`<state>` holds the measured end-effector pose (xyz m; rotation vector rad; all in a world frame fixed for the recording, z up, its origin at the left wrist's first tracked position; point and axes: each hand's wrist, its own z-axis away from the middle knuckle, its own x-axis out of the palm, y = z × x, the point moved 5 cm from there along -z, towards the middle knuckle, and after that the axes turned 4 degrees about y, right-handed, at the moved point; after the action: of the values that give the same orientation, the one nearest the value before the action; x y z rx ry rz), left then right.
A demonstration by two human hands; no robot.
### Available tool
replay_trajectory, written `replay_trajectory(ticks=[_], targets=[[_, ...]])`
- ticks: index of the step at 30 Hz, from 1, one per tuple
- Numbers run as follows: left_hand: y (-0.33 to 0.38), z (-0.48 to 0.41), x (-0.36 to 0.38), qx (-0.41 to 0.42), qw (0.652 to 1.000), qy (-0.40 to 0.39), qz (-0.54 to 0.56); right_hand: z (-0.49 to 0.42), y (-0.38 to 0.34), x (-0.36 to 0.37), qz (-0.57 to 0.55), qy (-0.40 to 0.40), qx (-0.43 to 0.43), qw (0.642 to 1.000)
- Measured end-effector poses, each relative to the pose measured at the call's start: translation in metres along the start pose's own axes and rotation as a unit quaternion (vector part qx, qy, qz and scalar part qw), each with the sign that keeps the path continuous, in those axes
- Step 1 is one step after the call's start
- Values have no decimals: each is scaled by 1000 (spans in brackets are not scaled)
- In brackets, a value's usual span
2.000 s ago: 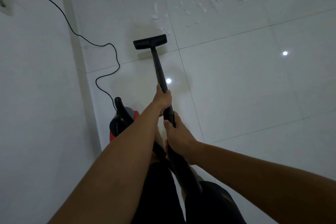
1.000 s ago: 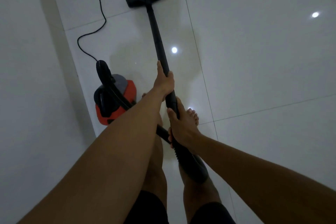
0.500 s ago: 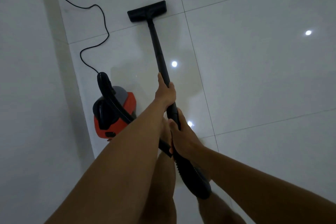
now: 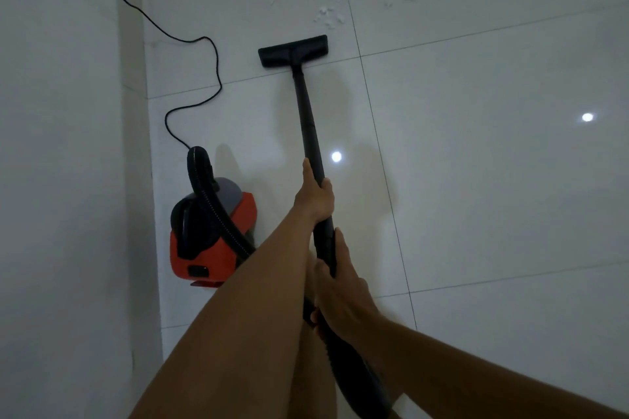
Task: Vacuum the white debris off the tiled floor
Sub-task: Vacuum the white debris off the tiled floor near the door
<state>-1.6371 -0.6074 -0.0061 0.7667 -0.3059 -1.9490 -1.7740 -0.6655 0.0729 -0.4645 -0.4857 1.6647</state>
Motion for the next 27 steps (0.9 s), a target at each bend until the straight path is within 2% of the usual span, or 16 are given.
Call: replay_trajectory(ticks=[5, 12, 16, 20, 27], targets=[[-1, -2, -3, 4, 1000, 8, 1, -2, 0, 0, -9, -14, -12, 1000], [2, -5, -6, 10, 1000, 12, 21, -8, -1, 0, -4, 7, -38, 999], [-3, -5, -4, -6, 999, -18, 31, -17, 2, -1, 25, 19, -46, 998], [-5, -6, -1, 1, 1000, -8, 20, -26, 6, -1, 51, 31, -43, 997], [-4, -22, -8, 10, 999, 7, 39, -37, -1, -1, -5, 7, -36, 999]])
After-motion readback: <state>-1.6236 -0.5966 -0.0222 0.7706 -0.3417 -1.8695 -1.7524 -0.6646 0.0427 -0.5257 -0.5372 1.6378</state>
